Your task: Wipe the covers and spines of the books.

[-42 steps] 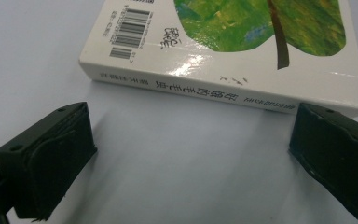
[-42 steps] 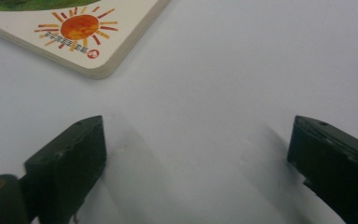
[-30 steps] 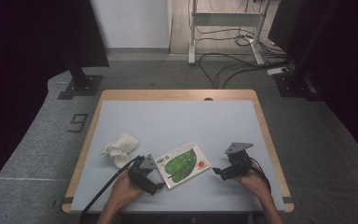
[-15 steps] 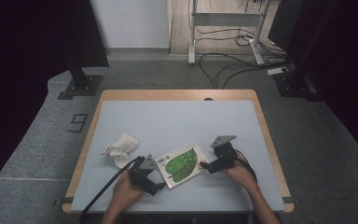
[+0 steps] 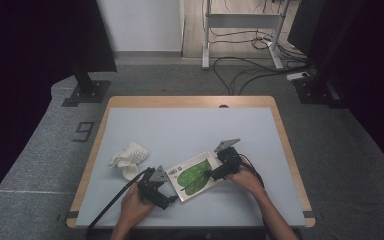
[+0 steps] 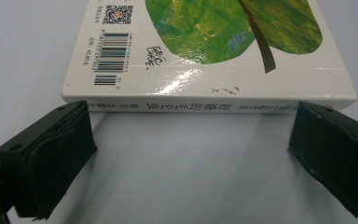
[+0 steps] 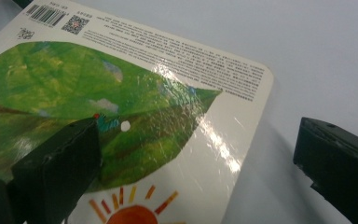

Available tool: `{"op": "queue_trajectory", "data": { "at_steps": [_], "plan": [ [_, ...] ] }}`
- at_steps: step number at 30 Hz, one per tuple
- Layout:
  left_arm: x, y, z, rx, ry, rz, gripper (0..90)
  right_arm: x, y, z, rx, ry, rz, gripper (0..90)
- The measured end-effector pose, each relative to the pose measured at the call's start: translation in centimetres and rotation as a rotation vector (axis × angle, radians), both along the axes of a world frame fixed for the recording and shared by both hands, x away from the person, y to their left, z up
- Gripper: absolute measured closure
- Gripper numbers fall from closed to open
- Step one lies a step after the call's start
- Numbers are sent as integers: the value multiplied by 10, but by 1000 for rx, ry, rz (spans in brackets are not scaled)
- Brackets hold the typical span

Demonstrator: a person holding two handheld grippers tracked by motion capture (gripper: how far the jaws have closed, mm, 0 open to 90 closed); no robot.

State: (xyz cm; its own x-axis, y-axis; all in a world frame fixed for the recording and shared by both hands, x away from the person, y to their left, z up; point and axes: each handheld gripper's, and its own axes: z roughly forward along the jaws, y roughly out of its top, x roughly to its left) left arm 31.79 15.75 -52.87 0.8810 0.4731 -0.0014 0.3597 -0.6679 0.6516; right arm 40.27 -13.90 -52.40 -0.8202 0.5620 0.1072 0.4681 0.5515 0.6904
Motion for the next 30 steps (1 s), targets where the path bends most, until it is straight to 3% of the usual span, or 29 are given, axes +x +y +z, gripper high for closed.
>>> {"op": "queue_trajectory", "data": {
  "at_steps": [9, 12, 17, 22, 30],
  "plan": [
    [0, 0, 0, 0, 0, 1, 0, 10, 10, -2, 22, 33, 19, 15],
    [0, 0, 0, -1, 1, 0, 0, 11, 13, -2, 44, 51, 33, 16],
    [0, 0, 0, -1, 2, 1, 0, 13, 12, -1, 88, 91, 9, 18],
    [0, 0, 0, -3, 3, 4, 0, 10, 14, 0, 89, 64, -6, 19],
    [0, 0, 0, -3, 3, 4, 0, 6, 9, 14, 163, 55, -29, 19]
  ]
}}
